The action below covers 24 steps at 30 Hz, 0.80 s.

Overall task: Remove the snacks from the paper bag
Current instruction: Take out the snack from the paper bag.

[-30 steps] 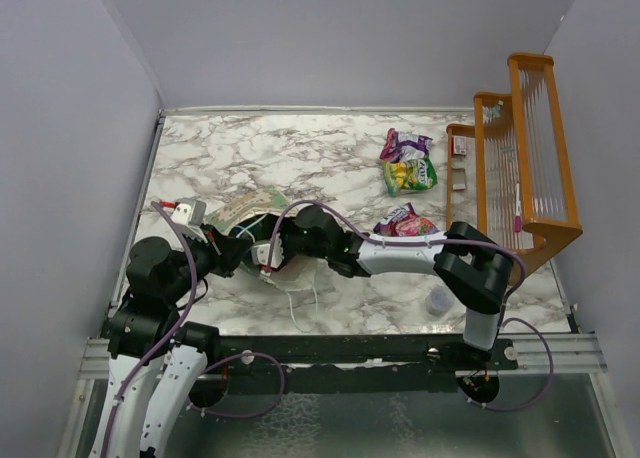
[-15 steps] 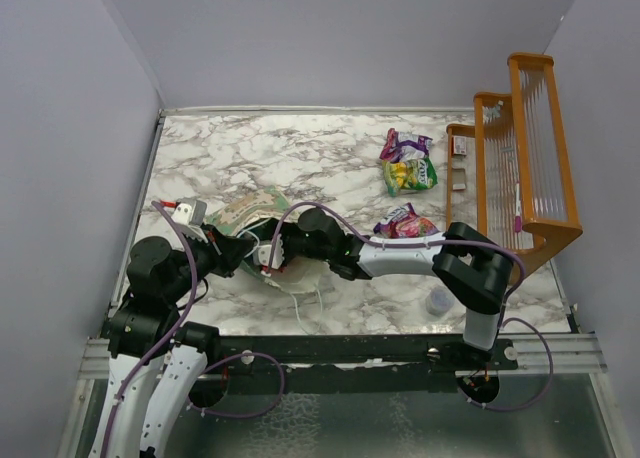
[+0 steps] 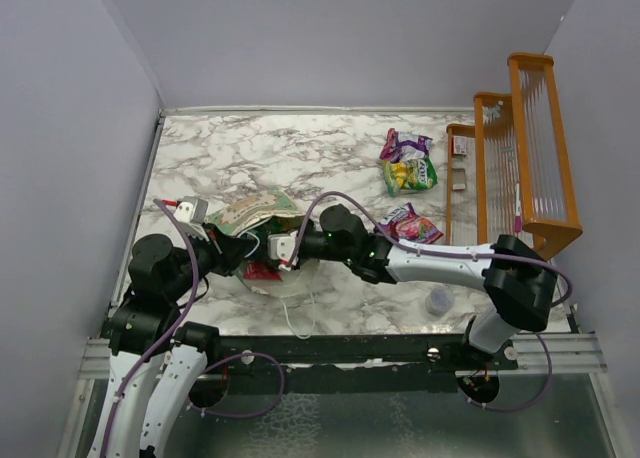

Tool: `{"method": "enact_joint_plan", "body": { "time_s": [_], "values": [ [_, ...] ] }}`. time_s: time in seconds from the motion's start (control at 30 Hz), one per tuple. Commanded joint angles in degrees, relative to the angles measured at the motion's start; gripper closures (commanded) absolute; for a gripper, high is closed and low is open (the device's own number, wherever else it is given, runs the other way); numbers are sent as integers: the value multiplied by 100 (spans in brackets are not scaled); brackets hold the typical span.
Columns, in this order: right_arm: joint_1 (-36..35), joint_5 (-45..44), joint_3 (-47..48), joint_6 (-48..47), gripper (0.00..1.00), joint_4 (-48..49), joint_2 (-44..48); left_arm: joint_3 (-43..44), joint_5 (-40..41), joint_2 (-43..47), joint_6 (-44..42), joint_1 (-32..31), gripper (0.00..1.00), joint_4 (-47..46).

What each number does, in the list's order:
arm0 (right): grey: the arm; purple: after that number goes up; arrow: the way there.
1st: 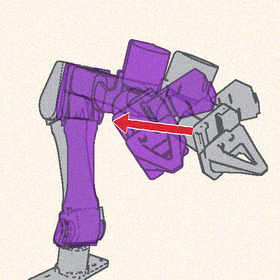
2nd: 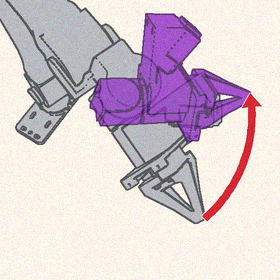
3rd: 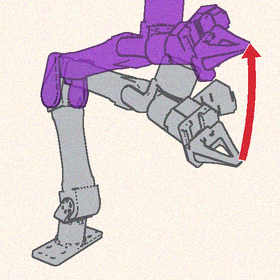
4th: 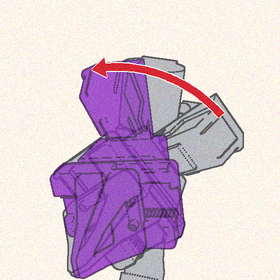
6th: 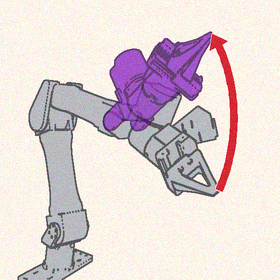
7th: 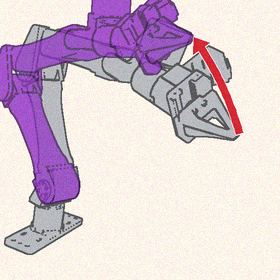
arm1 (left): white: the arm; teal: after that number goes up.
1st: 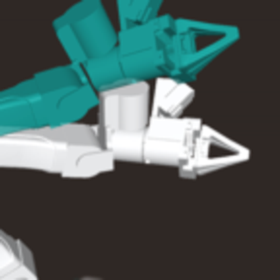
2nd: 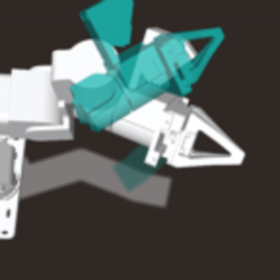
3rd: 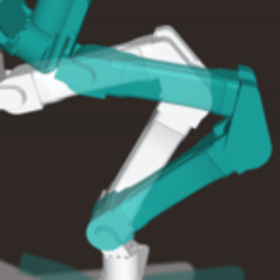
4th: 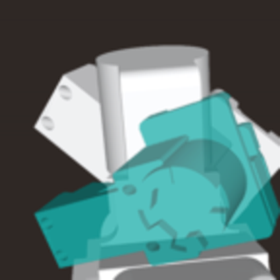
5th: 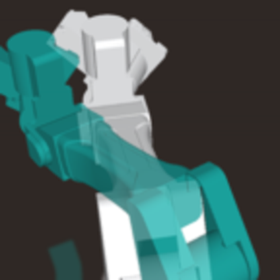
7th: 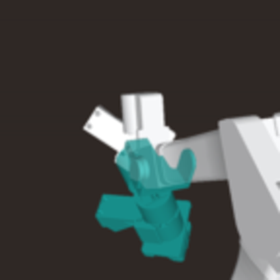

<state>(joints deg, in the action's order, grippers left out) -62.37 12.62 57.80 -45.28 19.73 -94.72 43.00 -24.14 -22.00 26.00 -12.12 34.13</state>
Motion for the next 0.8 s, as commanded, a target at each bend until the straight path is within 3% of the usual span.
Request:
{"method": "enact_joint_plan", "body": {
  "time_s": [0.0, 0.4, 0.6, 0.77],
  "values": [
    [-108, 588, -185, 688, 99, 383, 626, -3, 30, -47, 11, -1, 100, -43],
    [-118, 1310, -271, 1789, 99, 533, 1798, -3, 48, -76, 25, -1, 100, -37],
    [-118, 1833, -155, 2431, 99, -308, 2513, -8, 59, -92, 29, 6, 100, -33],
    [-118, 1576, -140, 2811, 99, -1224, 3429, -3, 11, -103, 12, 1, 100, -34]
  ]
}}
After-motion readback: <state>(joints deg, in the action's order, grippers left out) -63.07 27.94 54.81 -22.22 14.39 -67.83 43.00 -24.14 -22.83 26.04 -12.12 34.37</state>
